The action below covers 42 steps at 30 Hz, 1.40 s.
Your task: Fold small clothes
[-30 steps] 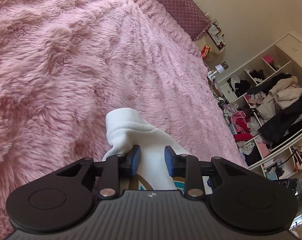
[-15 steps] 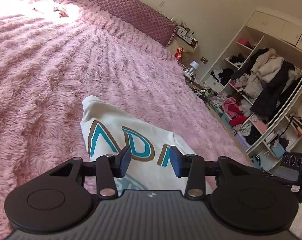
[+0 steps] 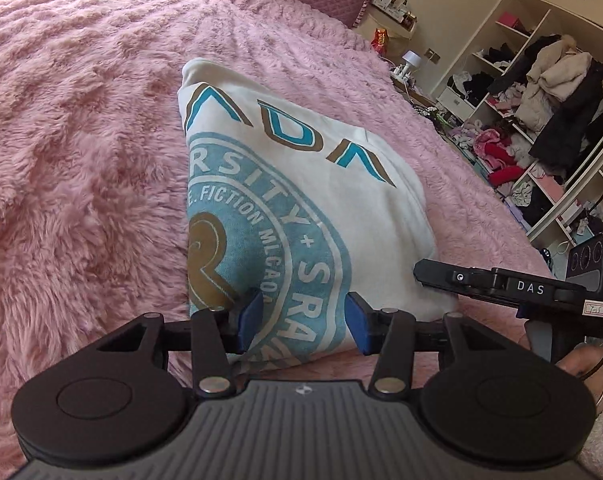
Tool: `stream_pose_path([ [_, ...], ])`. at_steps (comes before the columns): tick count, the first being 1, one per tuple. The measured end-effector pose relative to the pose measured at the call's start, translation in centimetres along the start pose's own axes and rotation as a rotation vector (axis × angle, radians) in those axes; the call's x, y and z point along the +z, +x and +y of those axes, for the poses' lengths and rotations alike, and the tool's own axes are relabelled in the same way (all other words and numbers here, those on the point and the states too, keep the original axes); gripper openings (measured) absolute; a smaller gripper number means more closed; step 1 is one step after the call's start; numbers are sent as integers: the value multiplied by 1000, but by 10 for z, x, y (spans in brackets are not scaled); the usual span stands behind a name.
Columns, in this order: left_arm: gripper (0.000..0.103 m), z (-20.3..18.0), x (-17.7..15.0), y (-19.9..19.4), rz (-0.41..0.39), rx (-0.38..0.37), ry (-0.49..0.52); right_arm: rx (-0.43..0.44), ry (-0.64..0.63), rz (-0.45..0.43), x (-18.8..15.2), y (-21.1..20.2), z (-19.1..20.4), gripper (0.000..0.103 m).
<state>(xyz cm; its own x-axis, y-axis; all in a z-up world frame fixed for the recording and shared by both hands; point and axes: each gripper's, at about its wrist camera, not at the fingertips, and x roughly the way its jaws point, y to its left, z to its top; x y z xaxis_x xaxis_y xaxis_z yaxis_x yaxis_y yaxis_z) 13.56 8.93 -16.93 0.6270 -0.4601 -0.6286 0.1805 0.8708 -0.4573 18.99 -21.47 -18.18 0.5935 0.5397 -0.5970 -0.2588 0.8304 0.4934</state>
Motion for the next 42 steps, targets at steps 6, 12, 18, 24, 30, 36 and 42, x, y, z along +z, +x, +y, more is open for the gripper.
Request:
stream_pose_path([
  [6, 56, -10, 12, -11, -24, 0, 12, -3, 3, -29, 1, -10, 10, 38],
  [12, 61, -13, 38, -11, -123, 25, 0, 57, -111, -147, 31, -18, 34, 51],
  [18, 60, -3, 37, 6, -90, 30, -43, -12, -38, -74, 34, 14, 17, 46],
  [24, 62, 16, 100, 8, -189, 27, -37, 43, -14, -115, 35, -1, 21, 47],
  [30, 60, 72, 166, 57, -208, 91, -192, 109, -46, -81, 25, -9, 32, 49],
  [36, 32, 105, 183, 106, -136, 49, -312, 101, -16, -47, 18, -4, 25, 49],
  [42, 6, 89, 191, 113, -157, 124, -158, 98, -17, -50, 21, -2, 22, 49],
])
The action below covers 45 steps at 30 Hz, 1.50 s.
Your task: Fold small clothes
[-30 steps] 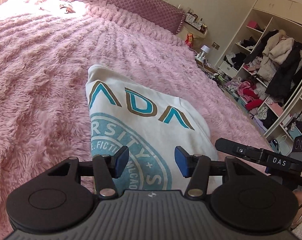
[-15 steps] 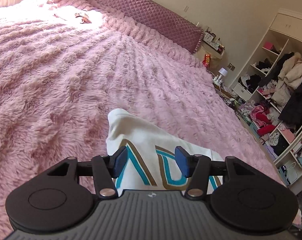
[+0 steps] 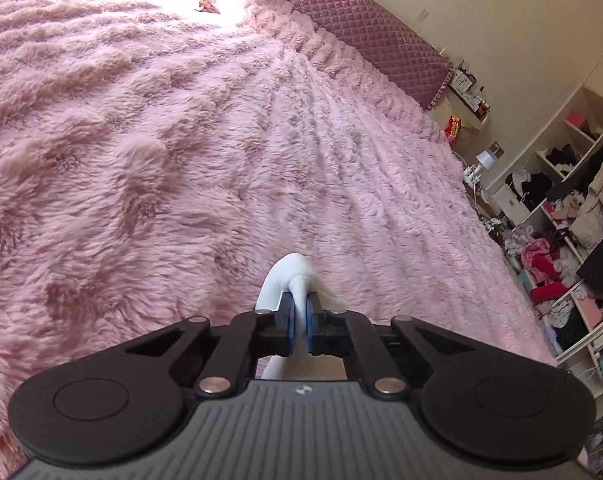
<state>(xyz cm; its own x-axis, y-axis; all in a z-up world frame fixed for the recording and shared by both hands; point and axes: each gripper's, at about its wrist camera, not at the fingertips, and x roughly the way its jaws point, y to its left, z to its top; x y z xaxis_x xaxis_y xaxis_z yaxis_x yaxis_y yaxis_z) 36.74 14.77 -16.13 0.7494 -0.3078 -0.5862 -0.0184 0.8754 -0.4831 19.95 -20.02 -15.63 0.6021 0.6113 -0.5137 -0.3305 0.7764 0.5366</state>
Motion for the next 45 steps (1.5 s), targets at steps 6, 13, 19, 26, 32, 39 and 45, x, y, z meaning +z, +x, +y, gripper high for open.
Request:
stream_pose_path([
  [6, 34, 3, -9, 1, 92, 117, 2, -63, -39, 29, -5, 5, 8, 49],
  [13, 45, -23, -7, -105, -14, 85, 60, -64, -29, 9, 4, -18, 29, 50],
  [19, 69, -80, -59, -207, -7, 144, 191, -187, -147, 8, 11, -46, 83, 52],
  [26, 71, -121, -128, -260, 128, 194, 156, -359, -250, 57, 0, -70, 134, 56],
  [32, 80, -145, -163, -284, 119, 331, 177, -411, -288, 28, -18, -100, 157, 66],
  [39, 84, -160, -186, -296, 116, 421, 212, -431, -274, 61, -45, -120, 162, 66],
  [45, 84, -159, -196, -300, 129, 413, 196, -444, -253, 85, -55, -121, 161, 66],
])
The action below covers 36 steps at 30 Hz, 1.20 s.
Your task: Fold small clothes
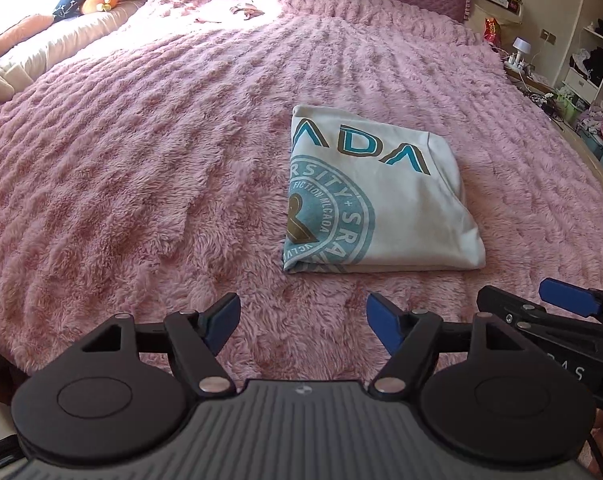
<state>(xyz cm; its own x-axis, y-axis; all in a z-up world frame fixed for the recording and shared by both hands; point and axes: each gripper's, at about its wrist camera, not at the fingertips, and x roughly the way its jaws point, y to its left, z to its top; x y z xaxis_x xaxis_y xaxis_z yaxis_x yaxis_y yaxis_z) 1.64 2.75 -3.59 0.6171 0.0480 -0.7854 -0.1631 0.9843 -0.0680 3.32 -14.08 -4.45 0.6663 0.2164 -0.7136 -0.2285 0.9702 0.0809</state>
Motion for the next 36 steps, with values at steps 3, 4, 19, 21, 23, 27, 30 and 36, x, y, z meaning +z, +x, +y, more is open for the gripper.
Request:
stream_pose_path([
  [3, 84, 0, 0, 1, 2, 0, 0, -3, -2, -3, -1, -3, 2, 70],
  [4, 84, 0, 0, 1, 4, -2, 0, -3, -3, -7, -1, -3, 3, 71],
  [19, 86, -4, -3, 5, 31, 19, 20, 1, -18, 12, 0, 2, 8, 71],
  [21, 86, -6, -3, 5, 29, 22, 28, 0, -18, 12, 0, 3, 8, 71],
  [23, 87, -7, -3, 5, 27, 21, 31, -2, -13, 9, 0, 3, 7, 71],
  [27, 87, -7, -2, 6, 29, 21, 35, -3, -11, 13, 0, 5, 6, 71],
  [30, 87, -8, -1, 8, 30, 27, 37, -2, -12, 17, 0, 6, 5, 71],
  [36, 88, -8, 0, 8, 21, 11, 37, -4, -7, 16, 0, 7, 5, 72],
])
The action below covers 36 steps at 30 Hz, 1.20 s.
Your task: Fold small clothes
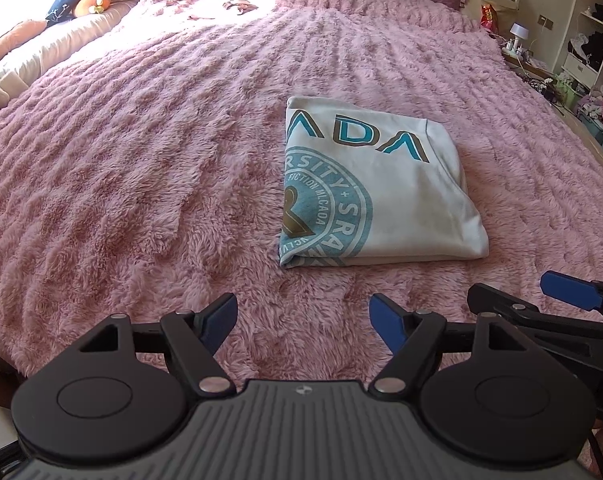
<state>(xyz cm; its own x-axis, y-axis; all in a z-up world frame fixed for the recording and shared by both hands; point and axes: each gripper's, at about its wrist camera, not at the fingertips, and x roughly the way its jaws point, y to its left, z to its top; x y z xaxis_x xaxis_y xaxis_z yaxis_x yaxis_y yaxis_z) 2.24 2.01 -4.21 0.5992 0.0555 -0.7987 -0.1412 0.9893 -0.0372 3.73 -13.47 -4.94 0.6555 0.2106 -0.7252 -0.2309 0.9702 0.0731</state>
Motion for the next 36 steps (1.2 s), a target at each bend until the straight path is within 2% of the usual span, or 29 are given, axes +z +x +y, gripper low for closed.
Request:
stream_pose_path([
  [14, 88, -1, 2, 2, 19, 14, 3, -5, 3, -3, 0, 0, -2, 72],
  [36, 90, -9, 2, 1, -22, 1, 38, -20, 26, -2, 0, 1, -10, 74],
])
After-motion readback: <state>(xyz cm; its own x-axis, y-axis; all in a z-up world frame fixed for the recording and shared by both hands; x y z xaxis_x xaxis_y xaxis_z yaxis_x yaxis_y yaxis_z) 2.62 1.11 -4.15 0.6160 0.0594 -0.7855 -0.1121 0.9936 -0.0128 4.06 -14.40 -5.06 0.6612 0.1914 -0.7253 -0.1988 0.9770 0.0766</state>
